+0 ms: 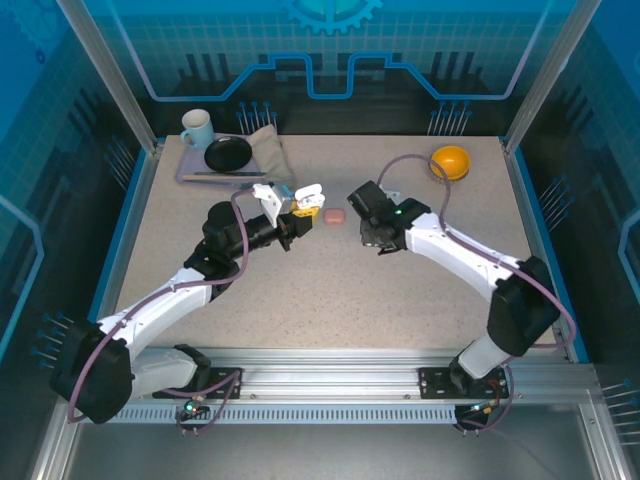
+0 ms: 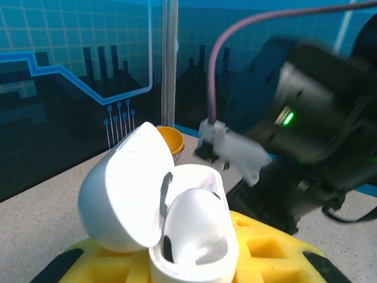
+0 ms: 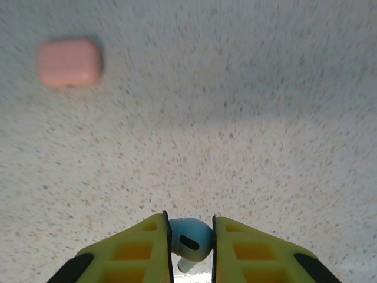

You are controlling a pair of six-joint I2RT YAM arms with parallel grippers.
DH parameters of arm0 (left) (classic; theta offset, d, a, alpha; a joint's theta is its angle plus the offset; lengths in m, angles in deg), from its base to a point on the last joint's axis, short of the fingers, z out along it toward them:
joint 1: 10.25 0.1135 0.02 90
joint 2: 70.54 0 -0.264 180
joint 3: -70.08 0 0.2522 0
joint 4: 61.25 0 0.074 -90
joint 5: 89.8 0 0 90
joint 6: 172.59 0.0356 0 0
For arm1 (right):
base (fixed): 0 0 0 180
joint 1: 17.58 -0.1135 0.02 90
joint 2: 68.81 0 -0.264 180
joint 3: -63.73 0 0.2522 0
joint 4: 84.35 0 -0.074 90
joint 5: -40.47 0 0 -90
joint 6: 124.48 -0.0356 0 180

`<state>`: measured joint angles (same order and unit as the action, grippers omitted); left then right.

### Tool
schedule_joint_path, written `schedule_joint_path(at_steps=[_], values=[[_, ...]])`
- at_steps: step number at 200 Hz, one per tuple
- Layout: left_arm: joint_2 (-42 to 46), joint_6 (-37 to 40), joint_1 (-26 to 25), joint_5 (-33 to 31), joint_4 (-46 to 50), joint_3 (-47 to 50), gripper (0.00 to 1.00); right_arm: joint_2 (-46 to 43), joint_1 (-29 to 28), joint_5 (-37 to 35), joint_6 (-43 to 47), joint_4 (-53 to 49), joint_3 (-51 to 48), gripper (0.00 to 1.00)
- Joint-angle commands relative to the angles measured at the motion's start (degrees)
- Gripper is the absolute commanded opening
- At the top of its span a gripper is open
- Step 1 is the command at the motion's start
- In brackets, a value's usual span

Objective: Insert wireless bluetooth earbuds into charging case

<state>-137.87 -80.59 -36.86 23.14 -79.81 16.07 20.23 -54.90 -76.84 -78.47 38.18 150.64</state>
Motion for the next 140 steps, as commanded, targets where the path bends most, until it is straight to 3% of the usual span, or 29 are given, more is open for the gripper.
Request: schedule_joint_path(at_steps=[1,64,140], values=[[1.15,1.07,0.36,1.21,-0.03,-0.83,0.0,-5.32,0.83,-3.21,5.52,3.94,-0.17,0.2],[-0.98,-0.14,0.33,4.39,-0.22,-1.97,0.0,-15.85,1.64,-1.28,18.75,14.18,2.44,0.21],[-6.39,-1.13,-2.12,5.48,-0.12,-6.52,0.0,-18.26,1.91,13.62,28.4,26.39,5.68,0.22]])
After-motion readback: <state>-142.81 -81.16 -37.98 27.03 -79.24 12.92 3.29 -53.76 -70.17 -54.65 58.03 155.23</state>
